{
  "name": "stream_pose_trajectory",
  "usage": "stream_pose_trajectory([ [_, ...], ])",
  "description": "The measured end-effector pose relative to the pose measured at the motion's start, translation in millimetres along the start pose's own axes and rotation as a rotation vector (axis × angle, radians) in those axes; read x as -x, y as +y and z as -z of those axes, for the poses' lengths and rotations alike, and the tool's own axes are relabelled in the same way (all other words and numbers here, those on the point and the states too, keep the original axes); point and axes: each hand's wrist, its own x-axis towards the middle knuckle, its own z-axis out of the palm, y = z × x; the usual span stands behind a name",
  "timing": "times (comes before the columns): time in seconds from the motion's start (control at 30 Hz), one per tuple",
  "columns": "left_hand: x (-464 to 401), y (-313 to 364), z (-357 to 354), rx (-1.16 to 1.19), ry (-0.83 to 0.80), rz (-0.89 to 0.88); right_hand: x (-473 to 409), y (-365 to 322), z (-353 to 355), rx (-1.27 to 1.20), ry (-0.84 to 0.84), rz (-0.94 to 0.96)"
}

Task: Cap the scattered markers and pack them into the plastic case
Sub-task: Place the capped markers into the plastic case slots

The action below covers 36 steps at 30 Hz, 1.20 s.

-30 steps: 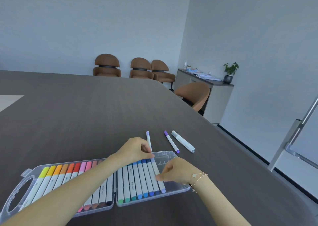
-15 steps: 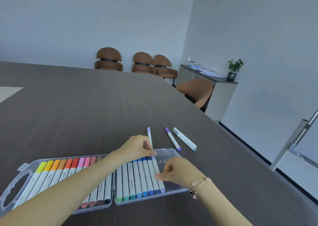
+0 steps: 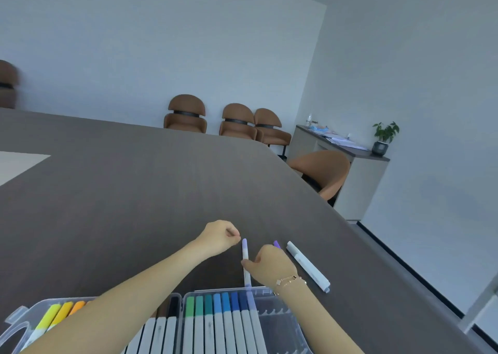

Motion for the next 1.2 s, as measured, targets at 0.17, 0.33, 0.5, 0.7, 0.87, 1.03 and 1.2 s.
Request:
stream_pose_trajectory([
  [0.17, -16.2, -1.8, -17.7, -0.022, -0.068, 0.009, -14.1, -2.4, -14.0, 0.015, -0.065, -0.04],
  [0.33, -12.8, 7.4, -11.5, 0.085, -0.001, 0.038, -13.7, 3.1, -3.4, -0.13, -0.032, -0.002],
  [0.5, 15.5, 29.2, 6.9, 0.132, -0.091, 0.043, 29.1, 17.4, 40.8, -0.245, -0.251, 0.042],
  [0.7, 68.8, 39.6, -14.5, -0.023, -0.185, -0.059, 86.6, 40.2, 34.0, -0.152, -0.4, 0.002],
  [0.87, 91.1, 37.7, -30.9, -0.031, -0.173, -0.093, 108.0, 49.9, 15.8, -0.225, -0.32, -0.018],
  [1.03, 96.6, 29.2, -28.9, 0.011, -0.188, -0.098, 115.9, 49.7, 14.6, -0.191, -0.25, 0.004],
  [1.2, 98.0, 28.1, -31.1, 0.011, -0.169, -0.082, 120.9, 56.8, 17.1, -0.239, -0.202, 0.053],
])
